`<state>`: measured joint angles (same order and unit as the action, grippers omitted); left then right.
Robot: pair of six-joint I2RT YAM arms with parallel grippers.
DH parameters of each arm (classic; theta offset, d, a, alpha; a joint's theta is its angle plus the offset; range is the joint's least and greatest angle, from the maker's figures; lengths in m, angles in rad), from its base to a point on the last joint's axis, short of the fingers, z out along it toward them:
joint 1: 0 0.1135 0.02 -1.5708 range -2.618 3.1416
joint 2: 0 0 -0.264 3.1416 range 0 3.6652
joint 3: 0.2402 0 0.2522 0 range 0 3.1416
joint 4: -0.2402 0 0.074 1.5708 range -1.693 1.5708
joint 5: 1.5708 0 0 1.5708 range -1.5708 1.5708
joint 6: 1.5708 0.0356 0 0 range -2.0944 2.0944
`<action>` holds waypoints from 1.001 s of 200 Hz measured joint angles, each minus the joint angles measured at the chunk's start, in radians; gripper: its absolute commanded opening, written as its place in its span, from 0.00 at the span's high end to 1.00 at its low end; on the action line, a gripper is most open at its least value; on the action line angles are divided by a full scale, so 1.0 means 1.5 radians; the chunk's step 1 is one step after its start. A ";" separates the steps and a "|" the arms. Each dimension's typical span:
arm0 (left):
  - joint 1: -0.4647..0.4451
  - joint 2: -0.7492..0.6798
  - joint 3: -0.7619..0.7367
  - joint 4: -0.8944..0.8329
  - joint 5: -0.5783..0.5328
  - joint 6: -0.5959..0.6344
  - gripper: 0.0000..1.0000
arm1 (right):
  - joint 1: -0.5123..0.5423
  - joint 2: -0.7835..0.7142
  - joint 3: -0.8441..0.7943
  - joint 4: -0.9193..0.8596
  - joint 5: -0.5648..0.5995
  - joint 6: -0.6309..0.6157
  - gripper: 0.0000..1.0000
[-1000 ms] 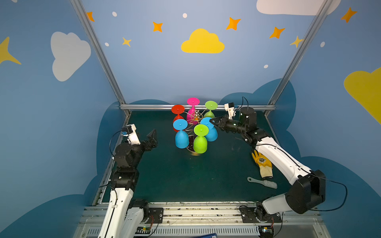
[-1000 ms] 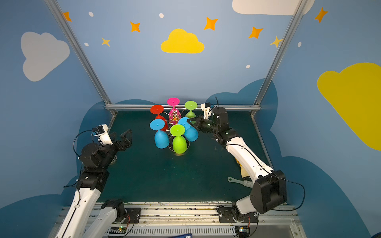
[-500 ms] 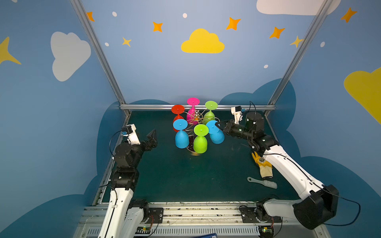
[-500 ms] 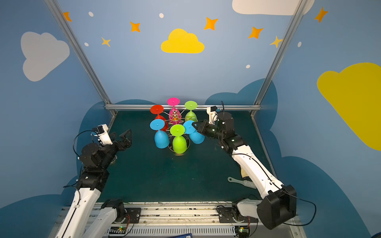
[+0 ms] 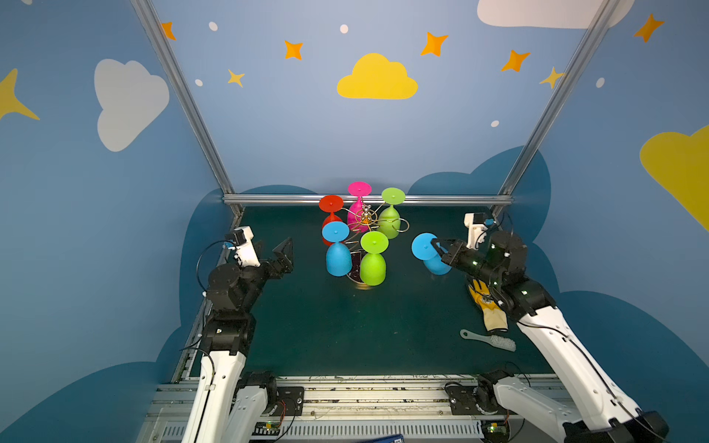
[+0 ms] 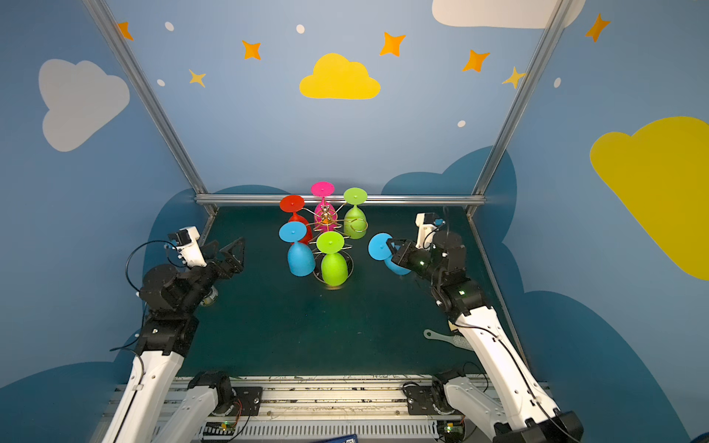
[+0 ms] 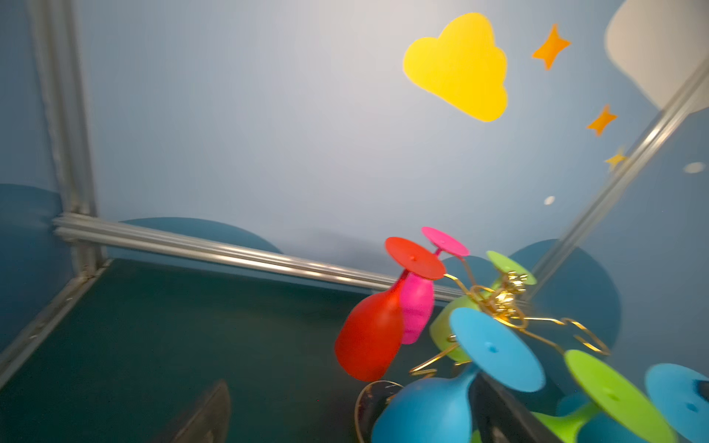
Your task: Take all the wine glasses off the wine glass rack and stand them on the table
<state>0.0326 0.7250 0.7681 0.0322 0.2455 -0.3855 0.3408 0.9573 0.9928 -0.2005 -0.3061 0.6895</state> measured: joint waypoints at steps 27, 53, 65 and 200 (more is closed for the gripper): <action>-0.002 0.072 0.083 0.046 0.155 -0.064 0.16 | -0.003 -0.048 0.004 0.001 0.004 -0.058 1.00; -0.045 0.158 0.159 0.093 0.280 -0.113 0.21 | -0.001 -0.054 0.035 0.001 -0.012 -0.118 1.00; -0.090 0.189 0.190 0.090 0.312 -0.109 0.21 | 0.004 -0.053 0.052 0.005 -0.031 -0.145 1.00; -0.365 0.445 0.373 0.099 0.411 -0.050 0.32 | 0.145 0.046 0.142 0.096 -0.171 -0.224 1.00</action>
<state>-0.5148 1.3930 1.3277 0.1814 0.8627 -0.4606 0.5587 1.0256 1.2057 -0.0559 -0.5632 0.3542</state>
